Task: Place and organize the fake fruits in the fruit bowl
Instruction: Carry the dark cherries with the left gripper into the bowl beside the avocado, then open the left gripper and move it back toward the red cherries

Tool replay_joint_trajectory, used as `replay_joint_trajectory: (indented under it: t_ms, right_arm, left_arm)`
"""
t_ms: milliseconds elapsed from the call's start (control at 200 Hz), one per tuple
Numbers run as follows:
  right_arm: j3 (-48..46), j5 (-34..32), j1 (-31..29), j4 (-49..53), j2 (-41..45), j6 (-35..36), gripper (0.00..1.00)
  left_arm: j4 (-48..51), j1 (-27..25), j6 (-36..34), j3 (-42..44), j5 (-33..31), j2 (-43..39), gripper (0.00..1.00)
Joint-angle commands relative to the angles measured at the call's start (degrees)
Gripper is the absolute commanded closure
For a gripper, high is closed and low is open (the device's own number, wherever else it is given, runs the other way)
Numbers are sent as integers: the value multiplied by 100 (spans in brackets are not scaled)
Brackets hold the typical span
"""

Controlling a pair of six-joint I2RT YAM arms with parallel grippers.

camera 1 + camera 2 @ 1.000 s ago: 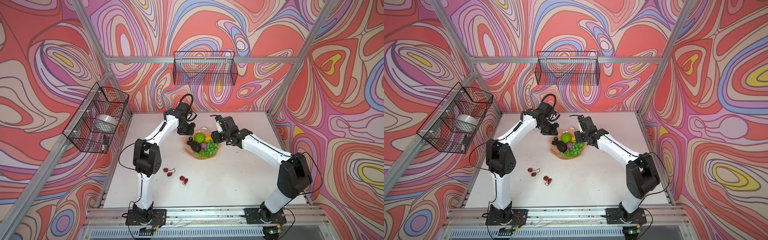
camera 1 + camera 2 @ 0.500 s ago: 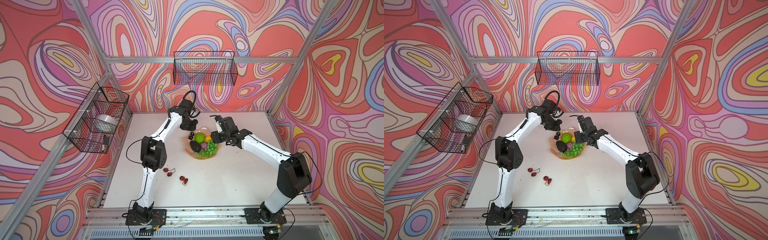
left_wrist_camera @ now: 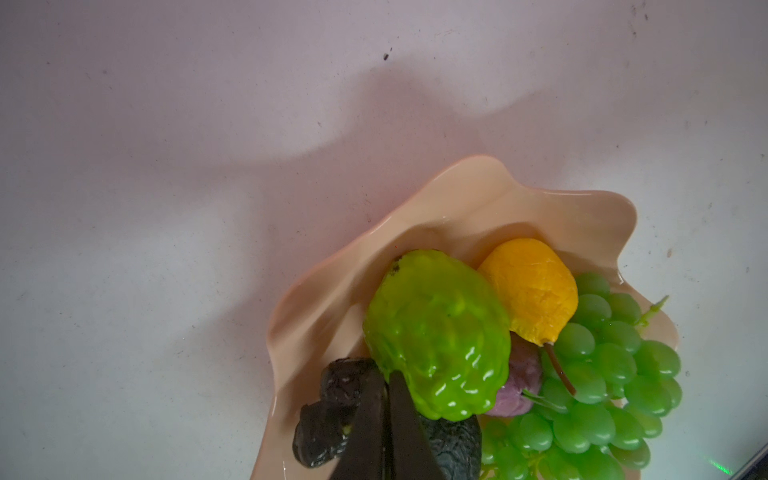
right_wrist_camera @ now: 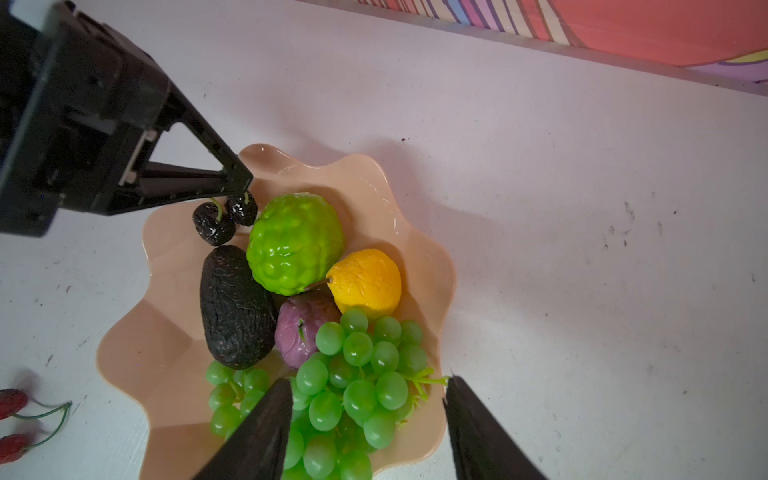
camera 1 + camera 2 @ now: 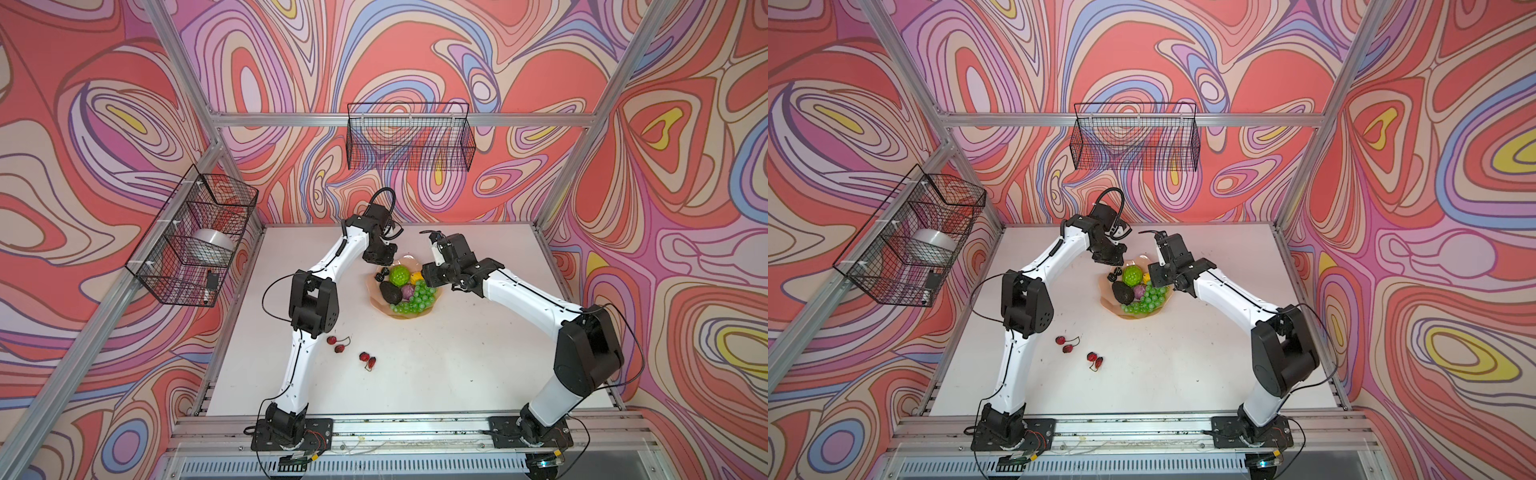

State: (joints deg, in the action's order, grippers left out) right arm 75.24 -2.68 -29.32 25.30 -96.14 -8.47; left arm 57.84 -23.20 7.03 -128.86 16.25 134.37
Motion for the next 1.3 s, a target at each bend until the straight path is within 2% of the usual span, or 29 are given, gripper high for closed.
replay_joint_trajectory:
  t_ms: [0,95,361,556,651,901,1032,1077,1152,1297]
  right_arm:
    - [52,-40,4,72,-62,29,38]
    - [87,-29,0,80,-83,25,38]
    - [142,-38,5,123,-107,27,38]
    - [315,-191,-3,292,-96,293,38]
    - [456,-298,2,420,-68,436,38]
    - [569,-269,-8,516,75,445,38]
    - [490,-150,-88,583,186,345,38]
    - [474,-137,-144,641,234,312,38]
    - [410,-127,-277,711,353,276,38]
    - [228,-48,-571,872,550,109,38]
  left_arm:
    - [119,22,-152,105,173,61,85]
    - [117,21,-188,160,135,11,75]
    - [113,25,-252,455,50,-313,68]
    - [169,14,-27,609,-228,-919,48]
    - [198,16,106,867,-444,-1343,44]
    - [-120,16,618,2502,-567,-2957,44]
    - [-356,17,1104,3678,-763,-3947,43]
    - [-447,10,1477,4151,-833,-4282,43]
    - [-827,-24,1832,4967,-504,-4800,44]
    - [-743,-321,1921,5779,-617,-5129,43]
